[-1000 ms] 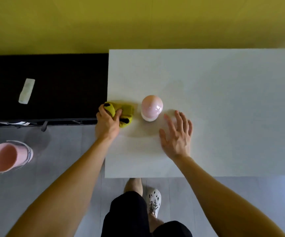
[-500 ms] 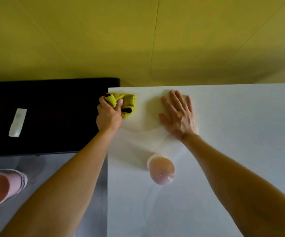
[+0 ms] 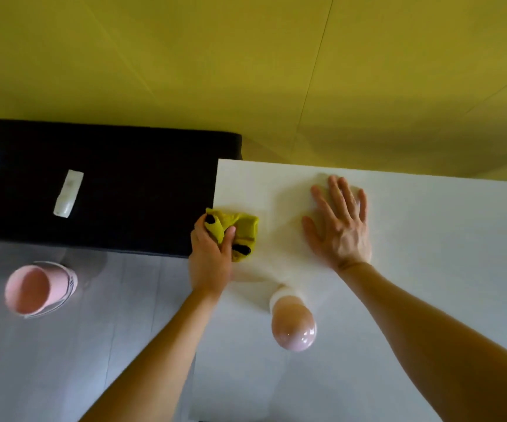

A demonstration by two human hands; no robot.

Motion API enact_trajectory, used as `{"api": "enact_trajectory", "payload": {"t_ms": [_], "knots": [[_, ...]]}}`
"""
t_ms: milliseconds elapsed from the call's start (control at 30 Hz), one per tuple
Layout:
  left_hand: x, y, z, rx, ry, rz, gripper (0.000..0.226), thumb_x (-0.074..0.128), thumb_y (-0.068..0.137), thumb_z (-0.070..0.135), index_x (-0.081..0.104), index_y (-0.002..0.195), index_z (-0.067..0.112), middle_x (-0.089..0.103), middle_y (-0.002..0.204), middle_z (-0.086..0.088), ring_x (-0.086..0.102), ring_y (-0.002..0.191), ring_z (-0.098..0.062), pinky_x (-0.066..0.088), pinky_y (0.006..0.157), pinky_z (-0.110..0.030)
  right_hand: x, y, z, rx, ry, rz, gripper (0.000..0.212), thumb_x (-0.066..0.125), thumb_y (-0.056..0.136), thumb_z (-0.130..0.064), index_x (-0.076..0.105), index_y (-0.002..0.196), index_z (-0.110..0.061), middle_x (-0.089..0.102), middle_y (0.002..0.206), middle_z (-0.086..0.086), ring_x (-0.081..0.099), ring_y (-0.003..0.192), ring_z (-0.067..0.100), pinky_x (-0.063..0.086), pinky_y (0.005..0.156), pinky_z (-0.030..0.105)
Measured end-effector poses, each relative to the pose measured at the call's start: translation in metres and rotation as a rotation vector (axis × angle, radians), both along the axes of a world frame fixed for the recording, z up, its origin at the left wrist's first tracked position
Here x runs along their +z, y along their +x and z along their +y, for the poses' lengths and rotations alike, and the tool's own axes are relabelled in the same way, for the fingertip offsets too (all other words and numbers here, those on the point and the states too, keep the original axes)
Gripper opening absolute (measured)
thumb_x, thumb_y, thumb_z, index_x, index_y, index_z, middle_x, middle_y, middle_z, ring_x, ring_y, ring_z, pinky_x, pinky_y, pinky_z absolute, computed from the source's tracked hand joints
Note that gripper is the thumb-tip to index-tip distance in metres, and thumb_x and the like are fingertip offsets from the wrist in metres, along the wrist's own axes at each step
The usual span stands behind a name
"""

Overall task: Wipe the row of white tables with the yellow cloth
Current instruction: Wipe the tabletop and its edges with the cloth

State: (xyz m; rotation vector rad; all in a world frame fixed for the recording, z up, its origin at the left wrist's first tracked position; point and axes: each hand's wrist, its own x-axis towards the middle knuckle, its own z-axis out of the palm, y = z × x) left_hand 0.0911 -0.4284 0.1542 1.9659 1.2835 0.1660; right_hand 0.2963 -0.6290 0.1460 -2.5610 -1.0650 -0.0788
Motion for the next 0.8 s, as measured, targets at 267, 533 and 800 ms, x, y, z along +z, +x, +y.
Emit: {"api": "enact_trajectory", "payload": {"t_ms": [267,533,800], "knots": [[0.006,-0.027,-0.009,0.0,-0.046,0.065,0.08,0.057,0.098,0.067,0.04,0.162,0.022,0.056,0.154,-0.006,0.062,0.134,-0.034,0.054,0.101,-0.046,0.002,0.001,0.001,0.014,0.012,0.037,0.064,0.059,0.104,-0.047,0.052,0.161,-0.016,0.03,0.176,0.018,0.021,0.166,0.038,0.014,0.131,0.068],[0.056,0.107,0.081,-0.368,0.508,-0.086,0.075,0.077,0.097,0.053,0.047,0.159,0.024,0.061,0.141,-0.004,0.067,0.124,-0.029,0.059,0.087,-0.043,0.0,0.0,0.001,-0.004,0.043,0.049,0.063,0.063,0.103,-0.048,0.056,0.159,-0.02,0.034,0.175,0.015,0.024,0.166,0.035,0.017,0.131,0.065],[0.058,0.141,0.063,-0.913,0.489,0.019,0.134,0.067,0.072,0.094,0.021,0.172,0.017,0.041,0.168,-0.012,0.045,0.153,-0.033,0.031,0.13,-0.052,0.001,-0.004,0.004,-0.035,0.104,0.105,0.059,0.065,0.1,-0.041,0.061,0.152,-0.013,0.043,0.171,0.012,0.031,0.164,0.031,0.021,0.13,0.065]]}}
